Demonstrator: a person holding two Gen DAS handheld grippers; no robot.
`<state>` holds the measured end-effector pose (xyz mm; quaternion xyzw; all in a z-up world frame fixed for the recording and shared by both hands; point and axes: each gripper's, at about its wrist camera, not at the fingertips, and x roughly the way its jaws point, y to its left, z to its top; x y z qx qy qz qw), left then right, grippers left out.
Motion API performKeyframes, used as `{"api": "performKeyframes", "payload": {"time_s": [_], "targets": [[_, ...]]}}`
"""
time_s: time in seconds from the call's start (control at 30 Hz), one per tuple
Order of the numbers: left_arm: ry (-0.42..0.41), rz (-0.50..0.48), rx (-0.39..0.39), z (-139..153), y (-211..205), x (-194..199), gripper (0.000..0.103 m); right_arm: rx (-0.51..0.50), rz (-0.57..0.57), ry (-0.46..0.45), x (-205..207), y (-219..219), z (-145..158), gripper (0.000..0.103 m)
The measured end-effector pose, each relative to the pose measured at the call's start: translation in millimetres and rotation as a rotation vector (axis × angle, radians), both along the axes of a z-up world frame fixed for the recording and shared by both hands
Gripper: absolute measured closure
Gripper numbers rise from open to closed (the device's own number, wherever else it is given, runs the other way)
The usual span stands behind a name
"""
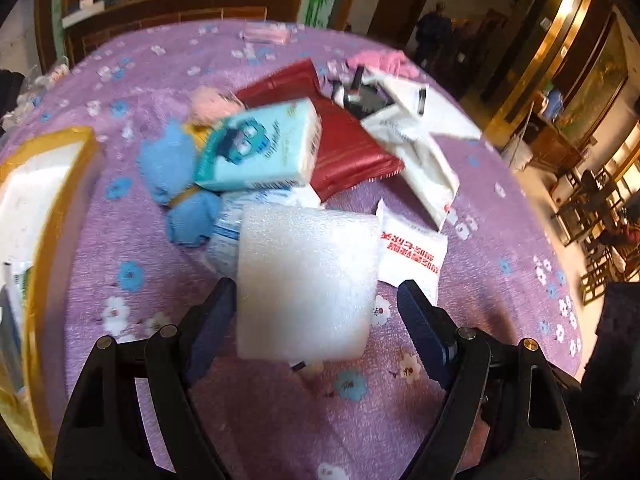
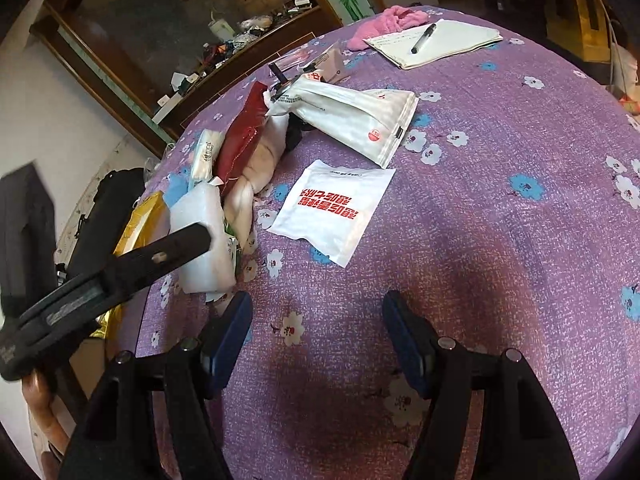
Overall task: Organize soft objects
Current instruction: 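Grasp the white foam block with the left gripper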
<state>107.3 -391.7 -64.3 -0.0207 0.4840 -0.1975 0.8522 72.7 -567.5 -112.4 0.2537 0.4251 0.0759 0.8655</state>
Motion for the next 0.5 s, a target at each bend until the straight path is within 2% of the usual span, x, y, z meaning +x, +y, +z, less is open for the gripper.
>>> {"api": "performKeyframes", "payload": {"time_s": [0.03, 0.1, 0.13, 0.23, 0.33, 0.4, 0.5], "targets": [[0.0, 0.01, 0.012, -3, 0, 3, 0.022, -0.002, -0.001, 0.0, 1, 0, 0, 0.035], [-0.025, 0.063, 0.032, -4, 10, 2, 0.035, -0.015, 0.001, -0.001, -1, 2, 0, 0.035], [-0.019, 0.078, 0.019, -5, 18, 0, 0.035, -0.022, 0.005, -0.001, -2, 3, 0, 0.035], [0.01, 0.086, -0.076, -3, 40, -11, 0.035, -0.021, 0.019, 0.005, -3, 3, 1, 0.035], [0.033, 0.066, -0.196, 6, 64, -31, 0.035, 0.021, 0.051, -0.032, -1, 1, 10, 0.035], [0.04, 0.068, -0.264, 13, 83, -45, 0.035, -0.009, 0.075, -0.049, 6, 4, 19, 0.035], [0.03, 0.09, -0.291, 20, 99, -56, 0.035, -0.078, 0.084, -0.043, 25, 7, 27, 0.035]]}}
